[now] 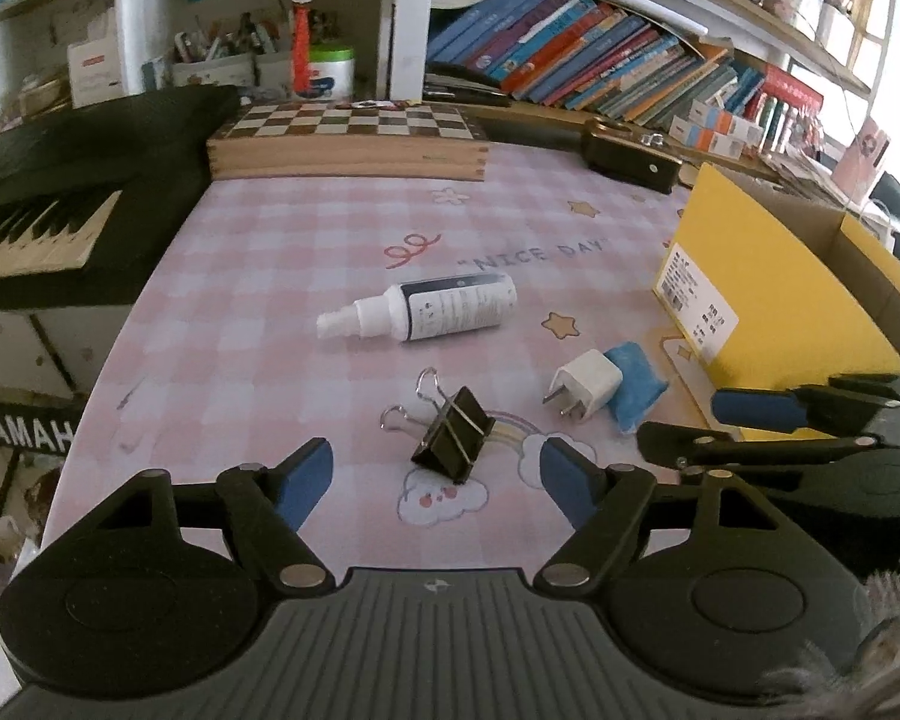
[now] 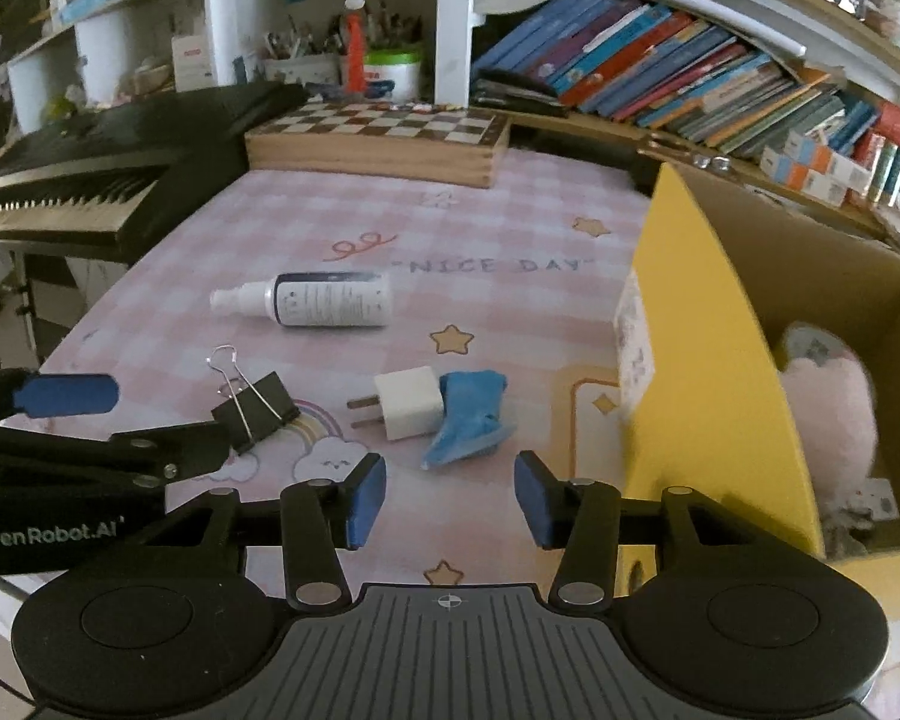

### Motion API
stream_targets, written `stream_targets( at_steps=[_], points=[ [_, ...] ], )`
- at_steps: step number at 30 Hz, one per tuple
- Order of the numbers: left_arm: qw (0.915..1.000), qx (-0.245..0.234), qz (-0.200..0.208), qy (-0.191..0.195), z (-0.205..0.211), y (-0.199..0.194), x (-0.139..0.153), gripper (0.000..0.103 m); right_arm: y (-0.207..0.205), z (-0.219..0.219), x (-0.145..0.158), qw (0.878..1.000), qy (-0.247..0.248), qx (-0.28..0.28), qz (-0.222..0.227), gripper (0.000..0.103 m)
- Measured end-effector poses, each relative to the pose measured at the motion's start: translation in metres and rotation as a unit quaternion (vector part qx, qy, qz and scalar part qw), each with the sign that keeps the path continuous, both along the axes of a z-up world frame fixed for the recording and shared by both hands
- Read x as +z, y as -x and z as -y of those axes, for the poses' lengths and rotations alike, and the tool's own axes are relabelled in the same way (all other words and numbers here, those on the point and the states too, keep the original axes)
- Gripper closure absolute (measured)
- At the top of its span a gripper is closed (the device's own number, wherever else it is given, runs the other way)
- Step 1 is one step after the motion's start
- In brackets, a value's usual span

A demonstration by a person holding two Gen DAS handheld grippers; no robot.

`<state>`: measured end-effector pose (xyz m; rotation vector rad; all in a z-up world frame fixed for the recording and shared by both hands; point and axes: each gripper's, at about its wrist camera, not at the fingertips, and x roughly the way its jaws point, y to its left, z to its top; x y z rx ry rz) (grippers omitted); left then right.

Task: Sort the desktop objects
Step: 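Move both tools toward the binder clip and white charger on the table, then close left tool on the black binder clip while right tool grasps the blue cloth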

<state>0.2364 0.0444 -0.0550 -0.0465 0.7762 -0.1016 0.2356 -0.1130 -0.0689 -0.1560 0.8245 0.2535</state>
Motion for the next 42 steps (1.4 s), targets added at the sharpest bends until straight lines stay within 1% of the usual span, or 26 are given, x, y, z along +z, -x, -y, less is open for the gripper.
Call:
stream_targets(
  at_steps=[4, 6, 9, 15, 16, 17, 20, 21, 23, 26, 30, 35, 42],
  points=[
    [0.9998, -0.007, -0.004, -0.019, 0.003, -0.018, -0.007, 0.039, -0.015, -0.004, -0.009, 1.0, 0.004, -0.005, -0.015, 0.055],
    [0.9996, -0.013, -0.006, -0.023, 0.003, -0.027, -0.011, 0.041, -0.021, -0.004, -0.014, 1.0, 0.006, -0.009, -0.021, 0.055],
    [0.9995, -0.019, -0.013, -0.024, 0.003, -0.04, -0.017, 0.047, -0.028, -0.005, -0.019, 1.0, 0.01, -0.013, -0.024, 0.054],
    [0.9993, -0.031, -0.016, -0.014, 0.004, -0.054, -0.022, 0.07, -0.037, -0.004, -0.025, 1.0, 0.006, -0.018, -0.023, 0.051],
    [0.9992, -0.034, -0.016, -0.01, 0.005, -0.055, -0.022, 0.074, -0.039, -0.004, -0.025, 1.0, 0.005, -0.019, -0.021, 0.051],
    [0.9991, -0.039, -0.017, -0.003, 0.005, -0.055, -0.022, 0.081, -0.04, -0.004, -0.025, 1.0, 0.004, -0.02, -0.019, 0.051],
    [0.9987, -0.045, -0.021, 0.014, 0.004, -0.056, -0.021, 0.089, -0.045, -0.004, -0.027, 1.0, -0.002, -0.018, -0.016, 0.051],
    [0.9984, -0.047, -0.022, 0.021, 0.003, -0.057, -0.021, 0.09, -0.046, -0.004, -0.027, 1.0, -0.005, -0.014, -0.017, 0.052],
    [0.9986, -0.041, -0.022, 0.023, 0.003, -0.056, -0.018, 0.094, -0.048, -0.004, -0.026, 1.0, -0.015, -0.001, -0.02, 0.065],
    [0.9988, -0.028, -0.014, 0.039, -0.003, -0.052, -0.009, 0.101, -0.044, -0.003, -0.021, 1.0, -0.022, 0.008, -0.012, 0.073],
    [0.9985, -0.017, -0.001, 0.052, -0.008, -0.046, 0.003, 0.102, -0.039, 0.0, -0.011, 0.999, -0.033, 0.008, -0.001, 0.073],
    [0.9974, -0.005, 0.014, 0.07, -0.015, -0.034, 0.017, 0.102, -0.032, 0.004, 0.0, 0.999, -0.047, 0.006, 0.001, 0.073],
    [0.9949, 0.001, 0.036, 0.095, -0.021, -0.008, 0.039, 0.102, -0.01, 0.009, 0.019, 0.998, -0.06, 0.015, 0.015, 0.073]
  ],
)
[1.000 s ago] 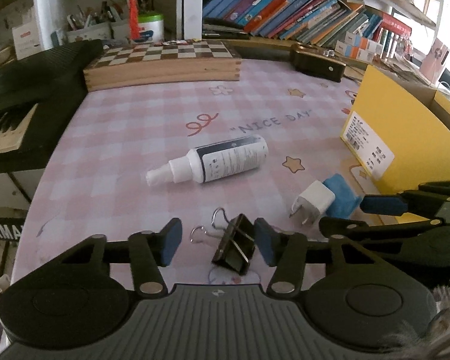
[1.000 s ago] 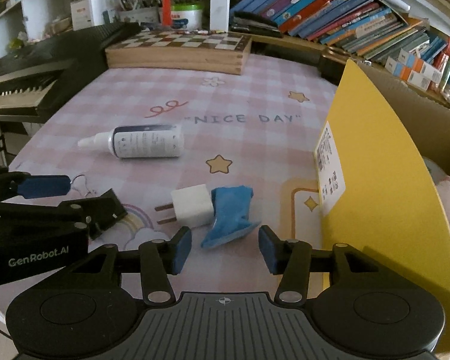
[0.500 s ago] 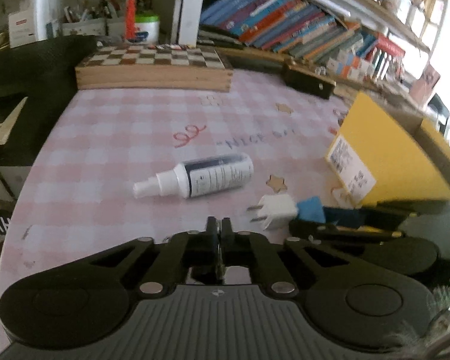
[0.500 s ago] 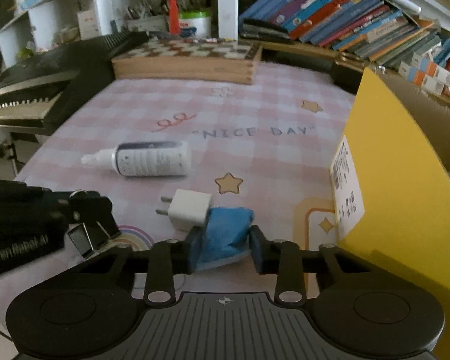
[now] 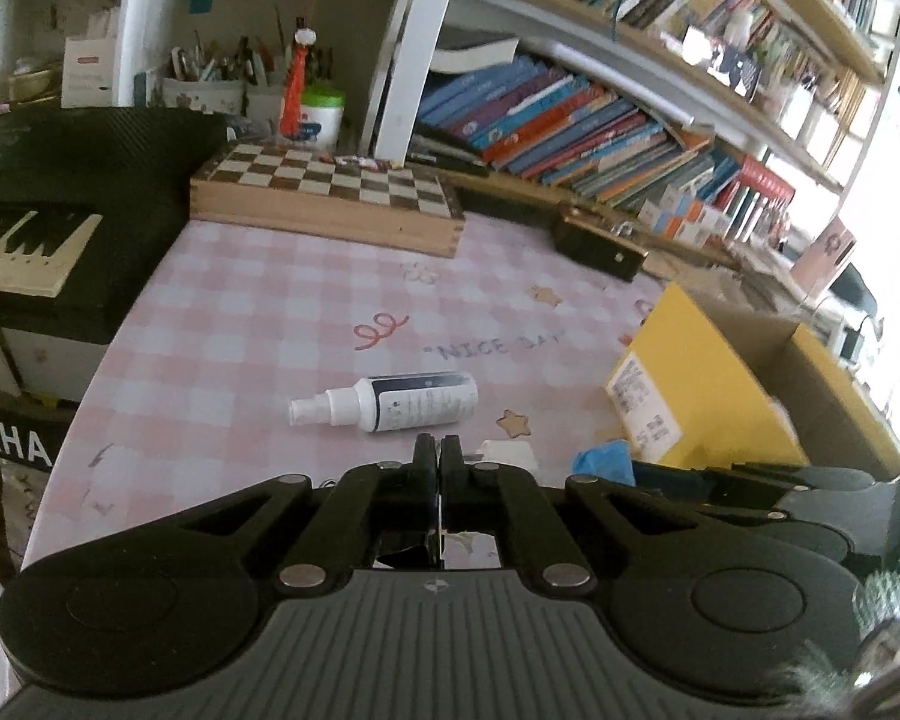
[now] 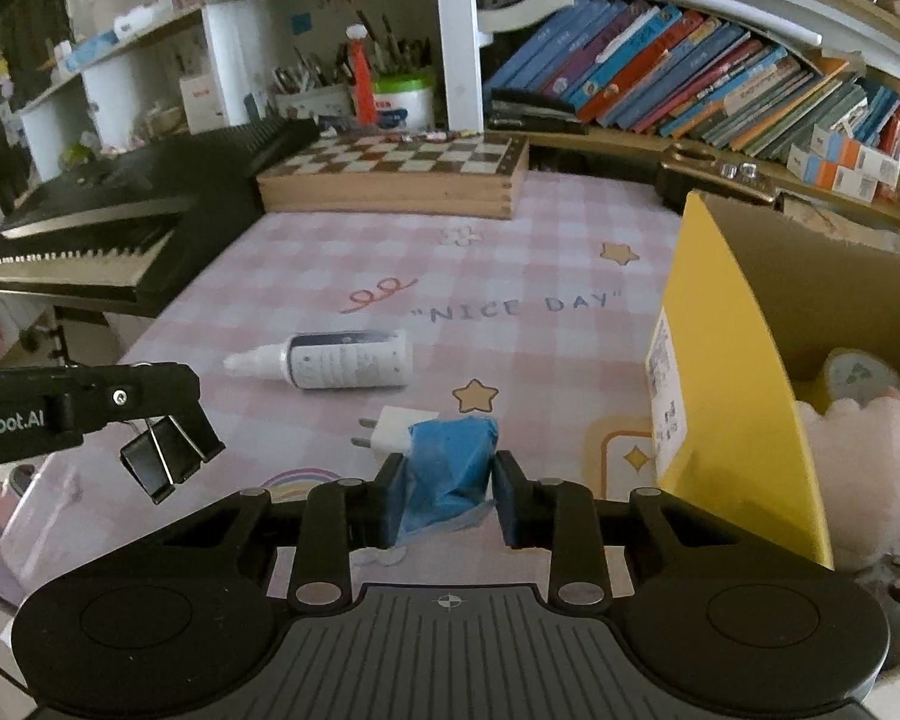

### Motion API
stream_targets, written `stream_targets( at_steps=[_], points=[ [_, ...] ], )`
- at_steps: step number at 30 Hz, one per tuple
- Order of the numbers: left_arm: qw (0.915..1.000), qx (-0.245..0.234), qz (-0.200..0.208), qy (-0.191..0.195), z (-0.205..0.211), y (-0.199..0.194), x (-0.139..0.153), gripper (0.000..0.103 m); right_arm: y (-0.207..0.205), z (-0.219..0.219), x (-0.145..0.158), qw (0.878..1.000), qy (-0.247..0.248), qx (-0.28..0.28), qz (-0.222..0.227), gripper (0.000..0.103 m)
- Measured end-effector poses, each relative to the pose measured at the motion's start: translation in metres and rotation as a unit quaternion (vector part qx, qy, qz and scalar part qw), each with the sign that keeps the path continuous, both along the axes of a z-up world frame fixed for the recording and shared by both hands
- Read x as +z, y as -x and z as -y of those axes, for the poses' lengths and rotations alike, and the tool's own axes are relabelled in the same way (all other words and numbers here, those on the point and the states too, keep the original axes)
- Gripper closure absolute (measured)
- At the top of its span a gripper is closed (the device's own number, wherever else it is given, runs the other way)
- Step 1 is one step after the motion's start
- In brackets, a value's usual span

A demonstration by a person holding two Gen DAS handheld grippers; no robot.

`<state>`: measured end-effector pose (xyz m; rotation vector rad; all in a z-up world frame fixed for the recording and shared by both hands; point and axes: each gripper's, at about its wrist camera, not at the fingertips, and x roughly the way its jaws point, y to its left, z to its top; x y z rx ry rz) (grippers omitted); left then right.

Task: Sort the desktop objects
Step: 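Close left tool on the black binder clip while right tool grasps the blue cloth, then carry the binder clip with left tool while right tool carries the cloth to the yellow box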

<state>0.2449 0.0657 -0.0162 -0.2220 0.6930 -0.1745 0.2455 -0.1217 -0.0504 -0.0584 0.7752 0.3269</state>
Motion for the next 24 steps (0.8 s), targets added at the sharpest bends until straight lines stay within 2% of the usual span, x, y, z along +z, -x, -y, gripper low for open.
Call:
stream_targets(
  at_steps=[16, 24],
  points=[
    [0.9978, -0.012, 0.053, 0.039, -0.011, 0.073, 0.042, 0.102, 0.065, 0.011, 0.047, 0.999, -0.023, 0.011, 0.026, 0.073],
    [0.9963, -0.026, 0.063, 0.053, -0.014, 0.115, 0.051, 0.102, 0.107, 0.008, 0.051, 0.999, -0.033, 0.002, 0.022, 0.073]
  ],
)
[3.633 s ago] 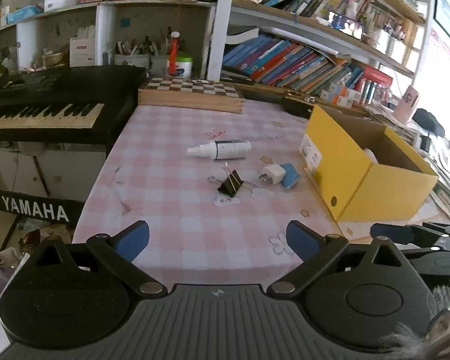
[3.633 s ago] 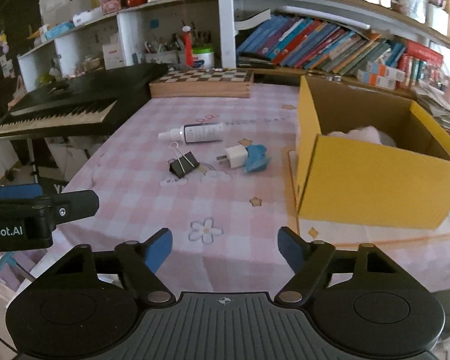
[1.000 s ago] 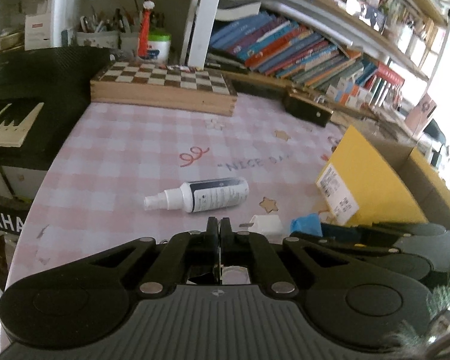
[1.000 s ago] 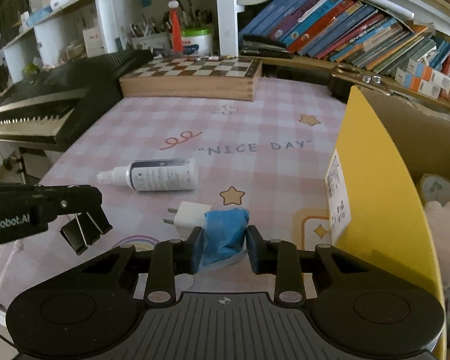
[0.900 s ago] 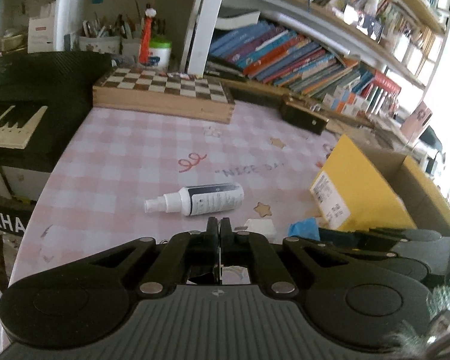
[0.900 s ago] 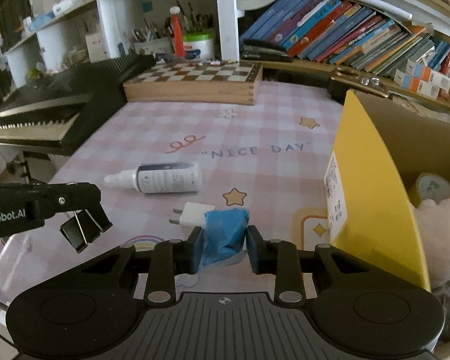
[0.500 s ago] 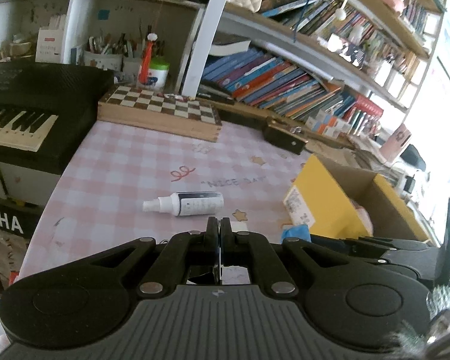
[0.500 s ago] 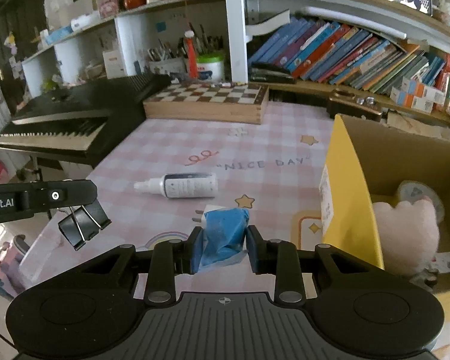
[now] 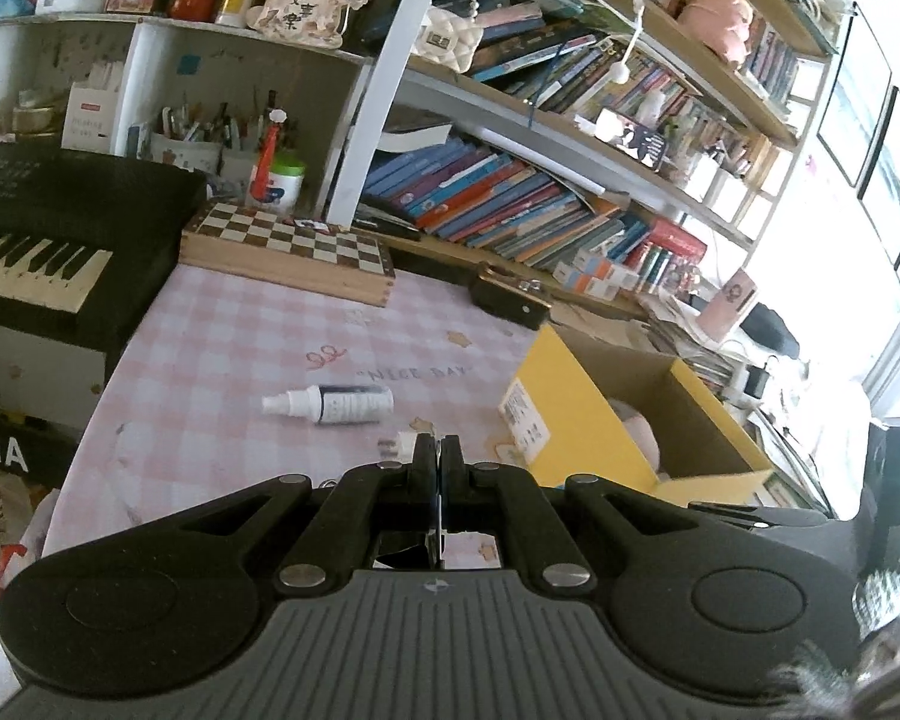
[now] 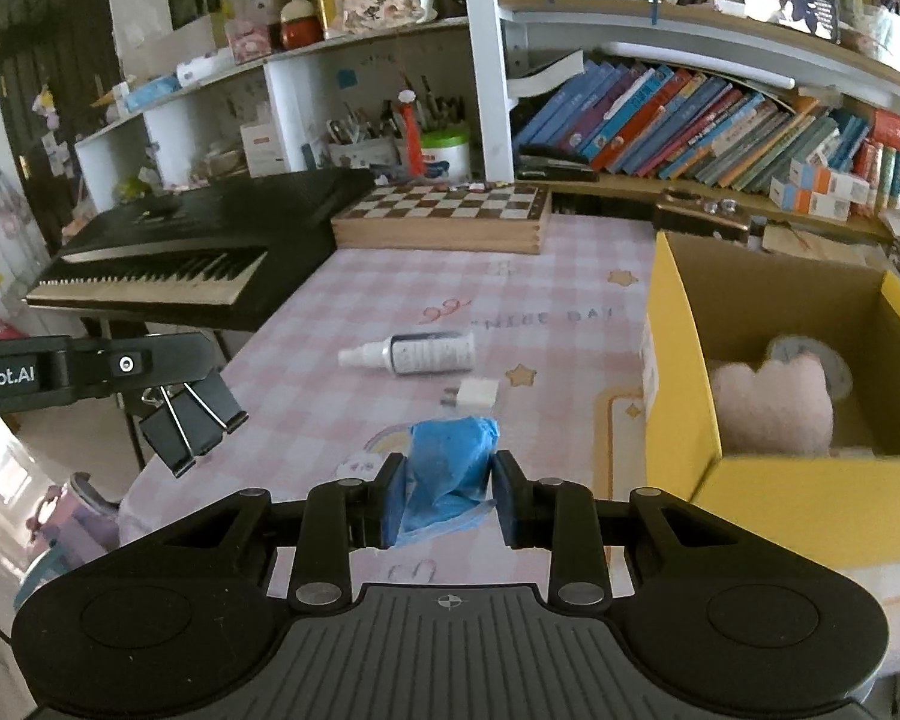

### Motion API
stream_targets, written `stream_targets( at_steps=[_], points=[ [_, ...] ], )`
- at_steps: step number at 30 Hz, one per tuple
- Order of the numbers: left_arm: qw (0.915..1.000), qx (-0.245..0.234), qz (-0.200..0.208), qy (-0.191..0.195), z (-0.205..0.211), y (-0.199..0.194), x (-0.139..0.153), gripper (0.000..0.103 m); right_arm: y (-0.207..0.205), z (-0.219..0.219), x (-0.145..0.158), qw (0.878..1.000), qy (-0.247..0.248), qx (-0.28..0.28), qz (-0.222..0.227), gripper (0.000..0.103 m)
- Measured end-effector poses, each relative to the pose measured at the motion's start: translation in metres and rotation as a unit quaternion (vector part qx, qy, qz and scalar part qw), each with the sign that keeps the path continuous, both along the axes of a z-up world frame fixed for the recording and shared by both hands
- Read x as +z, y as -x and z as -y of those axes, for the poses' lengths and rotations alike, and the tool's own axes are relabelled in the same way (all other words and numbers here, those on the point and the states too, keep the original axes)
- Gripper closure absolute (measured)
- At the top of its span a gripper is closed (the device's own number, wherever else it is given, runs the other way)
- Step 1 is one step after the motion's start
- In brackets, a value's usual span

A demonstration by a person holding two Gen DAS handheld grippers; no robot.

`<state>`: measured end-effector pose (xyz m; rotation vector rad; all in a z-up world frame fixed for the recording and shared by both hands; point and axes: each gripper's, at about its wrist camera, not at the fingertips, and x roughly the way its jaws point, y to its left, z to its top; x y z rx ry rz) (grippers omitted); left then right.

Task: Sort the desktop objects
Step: 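Carry the binder clip with left tool while right tool carries the cloth to the yellow box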

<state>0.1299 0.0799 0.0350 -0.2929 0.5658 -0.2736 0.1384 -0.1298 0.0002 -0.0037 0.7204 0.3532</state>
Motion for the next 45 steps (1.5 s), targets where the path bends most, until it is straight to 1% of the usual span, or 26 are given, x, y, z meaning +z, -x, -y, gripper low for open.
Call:
stream_targets(
  at_steps=[4, 12, 19, 32, 41, 45],
  points=[
    [1.0, -0.004, -0.004, 0.003, -0.005, 0.02, -0.003, 0.102, 0.019, -0.005, -0.001, 1.0, -0.001, -0.006, -0.004, 0.073],
    [0.9991, -0.018, -0.032, 0.02, -0.015, 0.058, -0.017, 0.102, 0.06, -0.015, -0.007, 1.0, 0.0, -0.015, -0.015, 0.073],
    [0.9986, -0.038, -0.031, 0.02, -0.017, 0.08, -0.018, 0.102, 0.089, -0.016, -0.01, 0.999, -0.002, -0.036, -0.018, 0.073],
    [0.9941, -0.1, -0.038, 0.013, 0.001, 0.102, -0.024, 0.102, 0.128, 0.002, -0.018, 0.995, -0.006, -0.093, -0.031, 0.073],
    [0.9886, -0.144, -0.041, 0.009, 0.024, 0.104, -0.026, 0.102, 0.142, 0.021, -0.02, 0.991, -0.01, -0.131, -0.036, 0.073],
    [0.9867, -0.156, -0.043, 0.007, 0.034, 0.103, -0.028, 0.102, 0.144, 0.028, -0.022, 0.989, -0.011, -0.142, -0.04, 0.073]
  ],
)
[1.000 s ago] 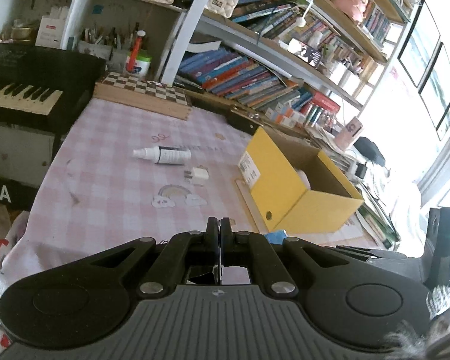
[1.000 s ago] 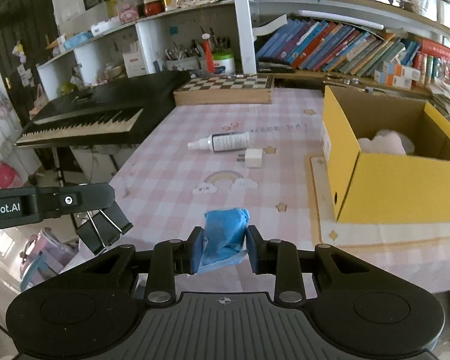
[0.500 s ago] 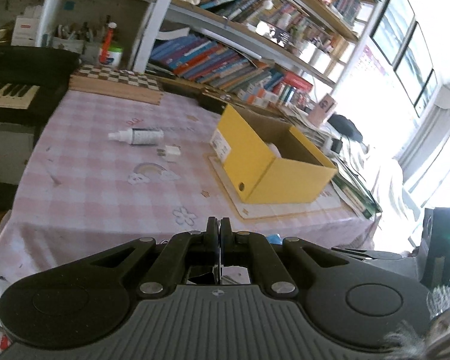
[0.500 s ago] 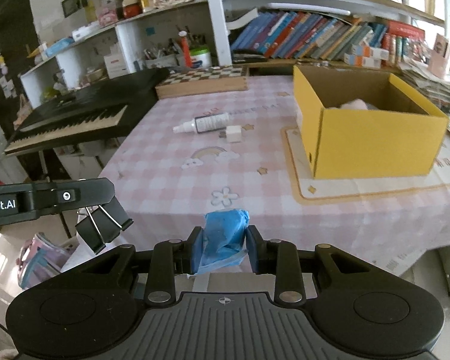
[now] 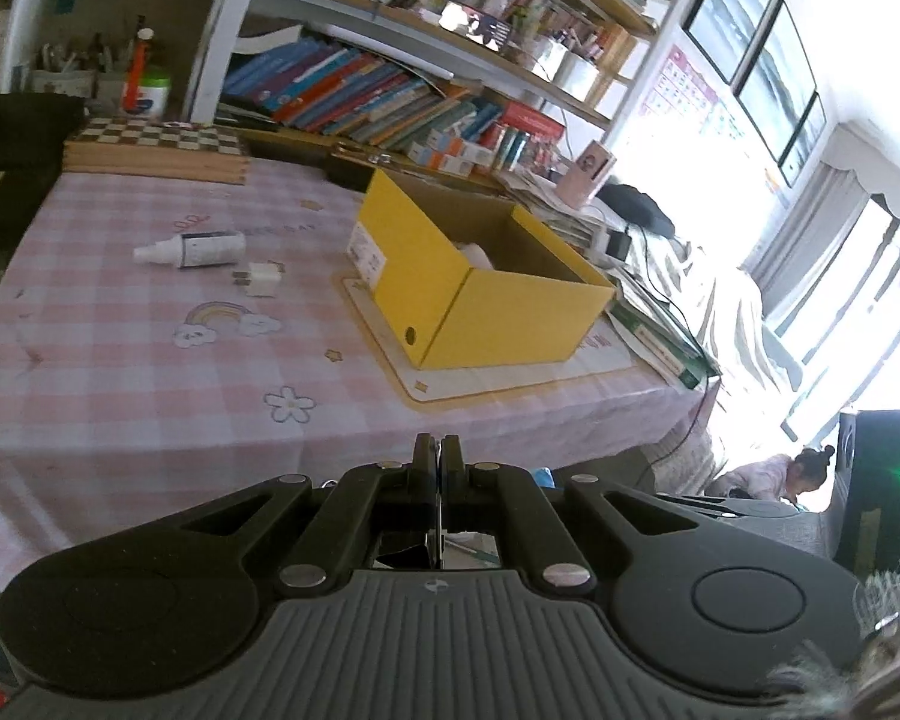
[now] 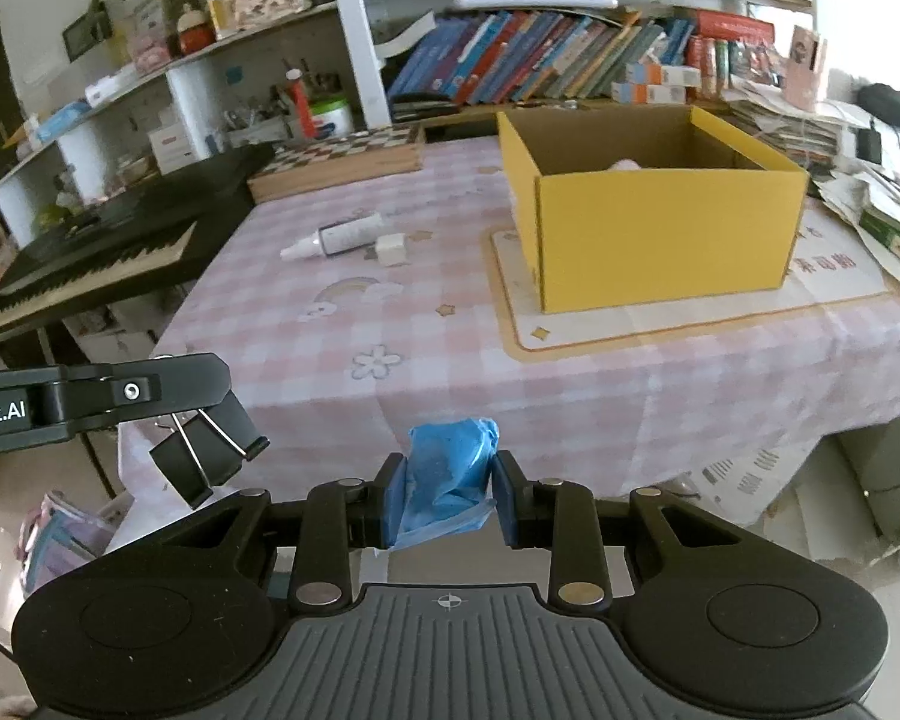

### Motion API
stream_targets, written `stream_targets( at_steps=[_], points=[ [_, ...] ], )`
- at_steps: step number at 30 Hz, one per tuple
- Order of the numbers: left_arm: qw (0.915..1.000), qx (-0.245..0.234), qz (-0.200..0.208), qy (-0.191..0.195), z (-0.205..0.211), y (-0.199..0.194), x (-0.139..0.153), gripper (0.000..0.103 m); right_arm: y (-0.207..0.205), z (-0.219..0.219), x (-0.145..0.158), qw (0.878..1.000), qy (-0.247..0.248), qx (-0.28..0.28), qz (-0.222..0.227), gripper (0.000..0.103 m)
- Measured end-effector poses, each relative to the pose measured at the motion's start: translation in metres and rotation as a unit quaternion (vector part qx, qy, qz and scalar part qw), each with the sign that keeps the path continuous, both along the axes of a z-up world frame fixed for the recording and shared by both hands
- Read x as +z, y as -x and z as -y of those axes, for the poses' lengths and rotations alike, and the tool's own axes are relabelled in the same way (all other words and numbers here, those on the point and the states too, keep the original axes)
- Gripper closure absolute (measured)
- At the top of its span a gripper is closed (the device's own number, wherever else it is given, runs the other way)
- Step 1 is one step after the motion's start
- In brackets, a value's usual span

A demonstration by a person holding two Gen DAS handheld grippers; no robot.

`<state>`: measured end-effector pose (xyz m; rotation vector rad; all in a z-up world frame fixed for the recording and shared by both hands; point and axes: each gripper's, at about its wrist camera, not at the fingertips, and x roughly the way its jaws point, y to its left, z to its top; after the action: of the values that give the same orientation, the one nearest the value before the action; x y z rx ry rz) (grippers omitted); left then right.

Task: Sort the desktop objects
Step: 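Carry the binder clip with left tool while right tool carries the cloth to the yellow box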

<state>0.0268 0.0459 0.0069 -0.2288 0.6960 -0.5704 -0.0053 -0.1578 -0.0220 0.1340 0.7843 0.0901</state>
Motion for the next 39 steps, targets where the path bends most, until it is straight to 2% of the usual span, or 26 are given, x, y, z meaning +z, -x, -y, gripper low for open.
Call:
stream_targets(
  at_steps=[17, 28, 39],
  points=[
    [0.9991, -0.04, 0.001, -0.012, 0.055, -0.028, 0.006, 0.102, -0.02, 0.048, 0.002, 1.0, -0.009, -0.029, 0.001, 0.073],
    [0.9978, -0.062, -0.013, -0.016, 0.095, -0.055, 0.002, 0.102, -0.04, 0.081, -0.003, 0.999, -0.013, -0.045, -0.017, 0.073],
    [0.9942, -0.107, -0.013, -0.007, 0.148, -0.088, -0.003, 0.102, -0.067, 0.127, -0.003, 0.997, 0.0, -0.067, -0.027, 0.073]
  ],
)
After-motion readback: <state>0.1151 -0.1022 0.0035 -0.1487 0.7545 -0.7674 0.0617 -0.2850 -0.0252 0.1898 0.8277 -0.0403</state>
